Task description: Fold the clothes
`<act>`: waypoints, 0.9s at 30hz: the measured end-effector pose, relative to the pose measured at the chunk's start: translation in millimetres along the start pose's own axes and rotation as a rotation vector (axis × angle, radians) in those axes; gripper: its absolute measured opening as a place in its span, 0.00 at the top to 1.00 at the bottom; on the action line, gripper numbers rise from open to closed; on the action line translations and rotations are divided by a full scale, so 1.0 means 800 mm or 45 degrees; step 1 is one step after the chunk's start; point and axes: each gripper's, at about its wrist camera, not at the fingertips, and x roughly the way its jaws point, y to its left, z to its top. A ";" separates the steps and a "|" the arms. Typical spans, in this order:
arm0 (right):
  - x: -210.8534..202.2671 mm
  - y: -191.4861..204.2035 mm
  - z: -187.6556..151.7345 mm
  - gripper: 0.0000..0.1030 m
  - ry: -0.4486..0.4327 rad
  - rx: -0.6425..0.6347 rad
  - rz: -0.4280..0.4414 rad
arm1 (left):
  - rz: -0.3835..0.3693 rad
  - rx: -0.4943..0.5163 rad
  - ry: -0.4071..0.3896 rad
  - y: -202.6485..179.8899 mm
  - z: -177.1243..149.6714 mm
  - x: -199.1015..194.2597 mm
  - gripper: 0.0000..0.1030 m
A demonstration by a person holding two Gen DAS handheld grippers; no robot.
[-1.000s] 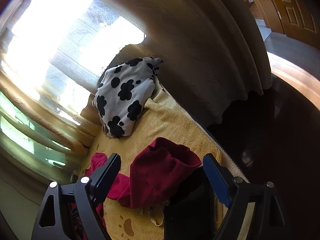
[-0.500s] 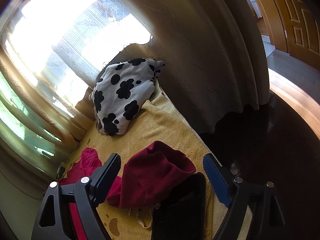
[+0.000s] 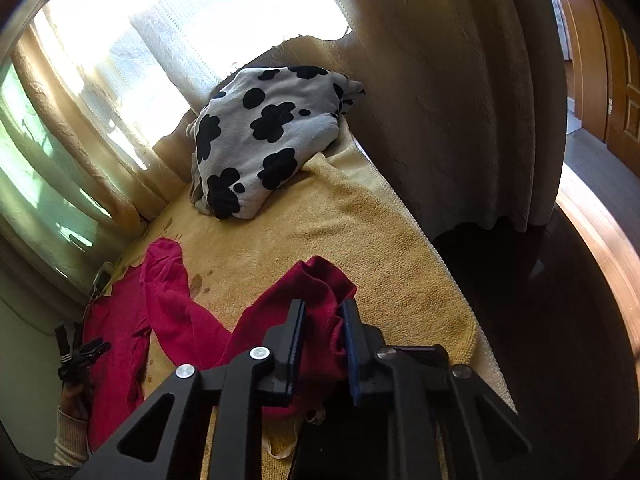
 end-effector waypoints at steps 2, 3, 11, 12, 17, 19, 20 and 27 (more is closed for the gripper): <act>-0.016 0.006 0.000 0.89 -0.075 0.001 0.021 | 0.000 0.000 0.000 0.000 0.000 0.000 0.00; -0.028 0.007 0.002 0.91 -0.125 0.015 0.038 | 0.000 0.000 0.000 0.000 0.000 0.000 0.00; -0.068 0.011 0.020 0.91 -0.205 -0.011 0.074 | 0.000 0.000 0.000 -0.001 0.000 0.000 0.00; -0.060 0.007 0.022 0.91 -0.167 -0.009 0.055 | 0.000 0.000 0.000 -0.001 0.000 0.000 0.00; -0.015 -0.007 0.027 0.91 -0.010 -0.028 -0.037 | 0.001 0.000 0.000 0.000 0.000 0.000 0.00; -0.002 -0.002 0.027 0.91 0.027 -0.062 -0.060 | 0.001 0.000 0.000 0.000 0.000 0.000 0.00; 0.000 0.001 0.026 0.90 0.037 -0.071 -0.040 | 0.001 0.000 0.000 0.001 0.000 0.000 0.00; -0.017 0.009 0.023 0.24 -0.106 0.019 0.200 | 0.000 0.000 0.000 0.001 -0.001 0.000 0.00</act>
